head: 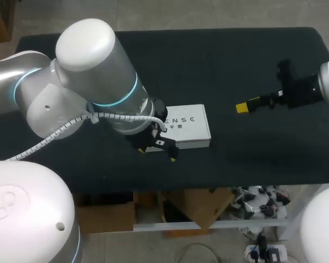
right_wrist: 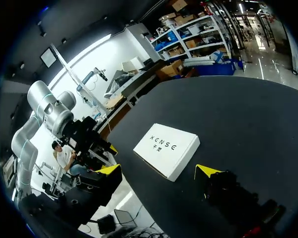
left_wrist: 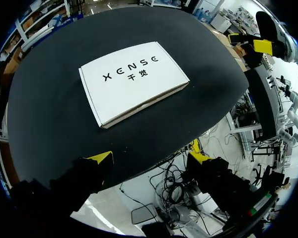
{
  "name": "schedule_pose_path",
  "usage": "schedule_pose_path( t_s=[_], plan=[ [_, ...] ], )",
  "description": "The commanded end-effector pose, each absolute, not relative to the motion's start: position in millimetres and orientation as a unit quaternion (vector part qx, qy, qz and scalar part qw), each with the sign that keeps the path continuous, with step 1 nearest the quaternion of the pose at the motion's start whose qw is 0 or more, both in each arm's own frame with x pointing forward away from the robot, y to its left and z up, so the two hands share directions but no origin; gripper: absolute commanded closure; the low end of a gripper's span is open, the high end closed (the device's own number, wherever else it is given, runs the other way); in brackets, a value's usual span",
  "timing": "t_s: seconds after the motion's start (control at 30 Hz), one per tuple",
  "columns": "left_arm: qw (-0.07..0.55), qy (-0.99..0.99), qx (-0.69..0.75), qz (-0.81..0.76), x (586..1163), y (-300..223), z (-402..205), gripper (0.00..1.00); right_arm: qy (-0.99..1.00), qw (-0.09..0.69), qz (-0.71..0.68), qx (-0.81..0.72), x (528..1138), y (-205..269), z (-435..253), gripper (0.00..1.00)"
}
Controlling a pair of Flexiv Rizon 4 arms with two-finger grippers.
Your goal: Assemble the packaging by folding the flat box into shape, placing the metal phone stand inside, and closing the box properly
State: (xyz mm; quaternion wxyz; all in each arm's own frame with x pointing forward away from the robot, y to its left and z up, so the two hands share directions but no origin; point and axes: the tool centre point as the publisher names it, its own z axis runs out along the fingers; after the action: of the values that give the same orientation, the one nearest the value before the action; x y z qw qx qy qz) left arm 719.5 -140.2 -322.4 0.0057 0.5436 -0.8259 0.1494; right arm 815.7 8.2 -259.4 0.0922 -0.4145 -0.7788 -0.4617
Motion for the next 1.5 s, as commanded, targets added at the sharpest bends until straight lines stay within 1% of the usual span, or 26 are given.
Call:
schedule_pose_path(
  t_s=[0.03,0.63,0.8,0.9,1.1,1.27,1.43,1.5],
  plan=[
    [0.005,-0.827,0.545,0.135,726.1,-149.4,-320.7,0.00,-0.761,0.072,-0.483,-0.427,804.3,2.9,-254.8,0.00],
    [0.005,-0.827,0.545,0.135,726.1,-149.4,-320.7,0.00,-0.761,0.072,-0.483,-0.427,804.3,2.9,-254.8,0.00],
    [-0.004,-0.804,0.582,0.120,708.2,-164.0,-321.8,0.00,-0.765,0.001,-0.524,-0.374,809.4,-17.4,-240.0,0.00],
    [-0.023,-0.798,0.591,0.115,696.1,-173.3,-323.8,0.00,-0.769,-0.028,-0.542,-0.338,813.7,-26.3,-236.2,0.00],
    [-0.042,-0.789,0.603,0.105,681.2,-187.8,-331.4,0.00,-0.767,-0.061,-0.573,-0.283,828.1,-40.2,-237.1,0.00],
    [-0.024,-0.775,0.624,0.102,677.9,-194.9,-346.9,0.00,-0.774,-0.095,-0.571,-0.255,843.8,-44.5,-238.0,0.00],
    [-0.028,-0.763,0.639,0.089,681.2,-204.1,-365.8,0.00,-0.777,-0.111,-0.573,-0.235,858.9,-50.0,-240.4,0.00],
    [-0.020,-0.762,0.641,0.089,685.5,-206.4,-371.5,0.00,-0.778,-0.120,-0.572,-0.231,864.0,-51.4,-242.7,0.00]
  ],
)
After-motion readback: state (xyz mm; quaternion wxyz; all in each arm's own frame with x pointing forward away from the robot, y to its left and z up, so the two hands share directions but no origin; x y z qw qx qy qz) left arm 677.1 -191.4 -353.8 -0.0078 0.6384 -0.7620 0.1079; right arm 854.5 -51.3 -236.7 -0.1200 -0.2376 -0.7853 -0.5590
